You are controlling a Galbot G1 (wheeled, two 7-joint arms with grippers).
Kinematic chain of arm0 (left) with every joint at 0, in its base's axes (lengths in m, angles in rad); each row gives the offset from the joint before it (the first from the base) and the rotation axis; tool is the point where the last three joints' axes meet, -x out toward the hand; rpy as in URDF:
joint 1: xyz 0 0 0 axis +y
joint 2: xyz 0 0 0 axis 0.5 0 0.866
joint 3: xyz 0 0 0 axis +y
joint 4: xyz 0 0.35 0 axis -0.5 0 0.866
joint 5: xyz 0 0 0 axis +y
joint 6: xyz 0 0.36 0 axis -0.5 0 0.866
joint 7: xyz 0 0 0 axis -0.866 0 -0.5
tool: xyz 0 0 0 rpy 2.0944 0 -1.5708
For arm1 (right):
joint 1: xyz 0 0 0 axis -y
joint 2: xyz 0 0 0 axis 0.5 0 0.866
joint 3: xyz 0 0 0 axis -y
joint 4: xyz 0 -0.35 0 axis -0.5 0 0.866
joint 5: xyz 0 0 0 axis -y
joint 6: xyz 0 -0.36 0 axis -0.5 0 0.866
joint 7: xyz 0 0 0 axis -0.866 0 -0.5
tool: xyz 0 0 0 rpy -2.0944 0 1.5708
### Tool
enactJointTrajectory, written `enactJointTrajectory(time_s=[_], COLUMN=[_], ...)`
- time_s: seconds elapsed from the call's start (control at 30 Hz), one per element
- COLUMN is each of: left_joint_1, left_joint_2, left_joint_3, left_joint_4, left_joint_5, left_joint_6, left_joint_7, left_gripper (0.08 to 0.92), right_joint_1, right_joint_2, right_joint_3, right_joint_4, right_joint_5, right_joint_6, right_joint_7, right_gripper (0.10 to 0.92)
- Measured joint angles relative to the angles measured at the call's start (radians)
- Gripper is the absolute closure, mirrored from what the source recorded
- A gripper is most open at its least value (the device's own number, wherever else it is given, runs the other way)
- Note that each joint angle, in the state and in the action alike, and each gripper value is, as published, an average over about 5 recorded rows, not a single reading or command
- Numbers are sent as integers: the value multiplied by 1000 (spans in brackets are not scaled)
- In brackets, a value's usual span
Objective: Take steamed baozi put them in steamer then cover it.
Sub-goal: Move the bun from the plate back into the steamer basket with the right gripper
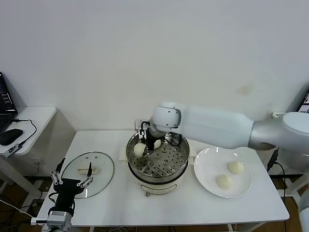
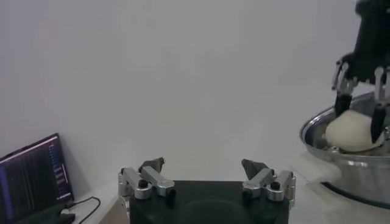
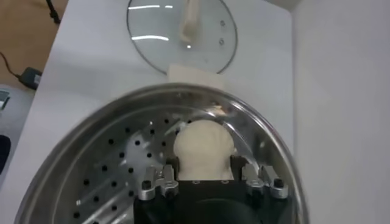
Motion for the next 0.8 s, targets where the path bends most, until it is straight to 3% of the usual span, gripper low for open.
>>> enactJointTrajectory(time_s=[0.43,0.8], left_joint_1=[-3,-9], left_joint_2=[-6,-2], left_joint_3=[13,19], left_joint_4=[-1,-6], left_joint_5=[5,6], left_joint_6=[-1,2], left_joint_7=[-1,-1], left_gripper=[177,177], right_joint_1=[-25,3], right_joint_2=[26,2], right_joint_3=[-12,1], right_joint_4=[-34,-11], right_joint_5=[-32,-36], right_joint_6=[-7,13], right_joint_7=[8,-39], right_gripper=[449,211])
